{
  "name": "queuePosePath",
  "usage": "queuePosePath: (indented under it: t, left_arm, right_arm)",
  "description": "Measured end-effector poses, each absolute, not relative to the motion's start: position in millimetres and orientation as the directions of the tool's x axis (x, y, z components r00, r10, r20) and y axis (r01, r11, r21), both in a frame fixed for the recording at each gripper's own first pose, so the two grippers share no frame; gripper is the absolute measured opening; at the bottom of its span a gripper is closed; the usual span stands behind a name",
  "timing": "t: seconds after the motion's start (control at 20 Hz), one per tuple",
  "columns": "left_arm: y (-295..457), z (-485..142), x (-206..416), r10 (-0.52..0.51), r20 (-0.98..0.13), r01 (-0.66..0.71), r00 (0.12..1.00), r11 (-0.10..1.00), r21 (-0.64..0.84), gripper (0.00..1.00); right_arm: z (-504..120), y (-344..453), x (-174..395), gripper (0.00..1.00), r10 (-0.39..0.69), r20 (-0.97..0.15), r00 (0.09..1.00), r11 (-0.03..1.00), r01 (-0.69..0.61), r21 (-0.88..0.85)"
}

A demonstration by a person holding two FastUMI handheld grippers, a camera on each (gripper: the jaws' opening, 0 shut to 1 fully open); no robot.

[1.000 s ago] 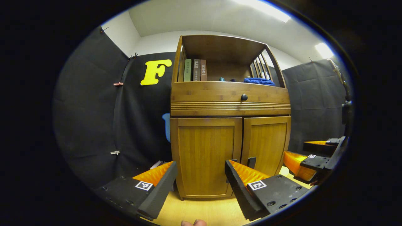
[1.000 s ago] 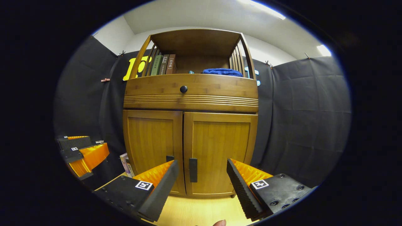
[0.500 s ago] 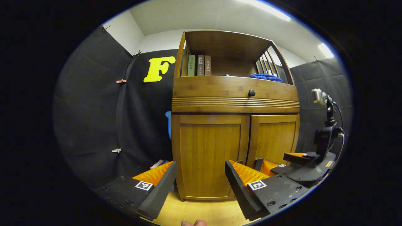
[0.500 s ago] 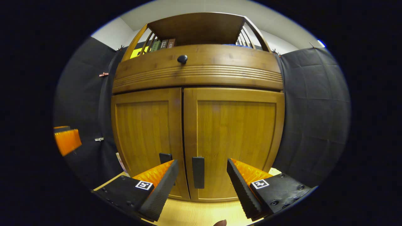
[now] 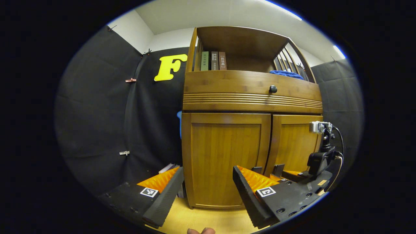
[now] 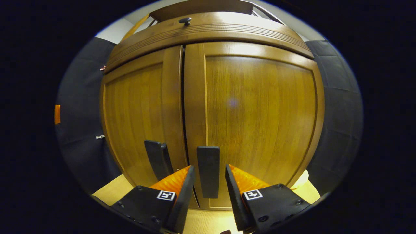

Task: Open the right door of the double-door shoe cabinet with the right hand, and open the left door with the left hand.

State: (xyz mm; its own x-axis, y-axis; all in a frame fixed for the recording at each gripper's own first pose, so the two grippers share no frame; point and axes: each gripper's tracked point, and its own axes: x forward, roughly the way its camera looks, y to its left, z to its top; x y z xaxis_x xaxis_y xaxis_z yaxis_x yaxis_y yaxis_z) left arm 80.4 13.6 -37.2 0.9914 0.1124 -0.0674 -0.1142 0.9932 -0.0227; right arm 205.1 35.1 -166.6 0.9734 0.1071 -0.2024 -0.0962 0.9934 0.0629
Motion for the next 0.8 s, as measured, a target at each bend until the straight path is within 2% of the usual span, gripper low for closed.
queuePosePath:
  t: [0.1,0.2,0.25,0.3,0.45,0.8]
  left_arm:
    - [16.2,-40.3,84.6,0.120,-0.077,-0.122,0.990,0.992,-0.021,0.94]
    - [18.2,-42.5,86.8,0.125,-0.085,-0.128,0.988,0.992,-0.021,0.93]
    - [19.2,-42.5,86.6,0.128,-0.087,-0.130,0.988,0.991,-0.020,0.93]
    - [20.3,-44.0,86.4,0.130,-0.088,-0.133,0.988,0.991,-0.018,0.94]
    - [20.5,-43.6,84.2,0.130,-0.087,-0.132,0.988,0.991,-0.015,0.93]
    - [12.1,-40.4,75.5,0.114,-0.081,-0.115,0.990,0.993,-0.011,0.94]
  right_arm:
    - [-172.9,42.2,214.2,0.57,0.128,-0.213,0.969,0.991,-0.115,0.072]
    - [-163.4,38.3,208.4,0.56,0.103,-0.216,0.971,0.993,-0.087,0.080]
    - [-171.4,36.1,217.4,0.36,0.088,-0.205,0.975,0.993,-0.071,0.090]
    - [-175.8,35.4,216.6,0.36,0.085,-0.209,0.974,0.994,-0.070,0.081]
    - [-175.4,39.4,214.5,0.23,0.109,-0.215,0.970,0.993,-0.094,0.078]
    - [-170.8,33.0,173.9,0.23,0.177,-0.222,0.959,0.982,-0.158,0.099]
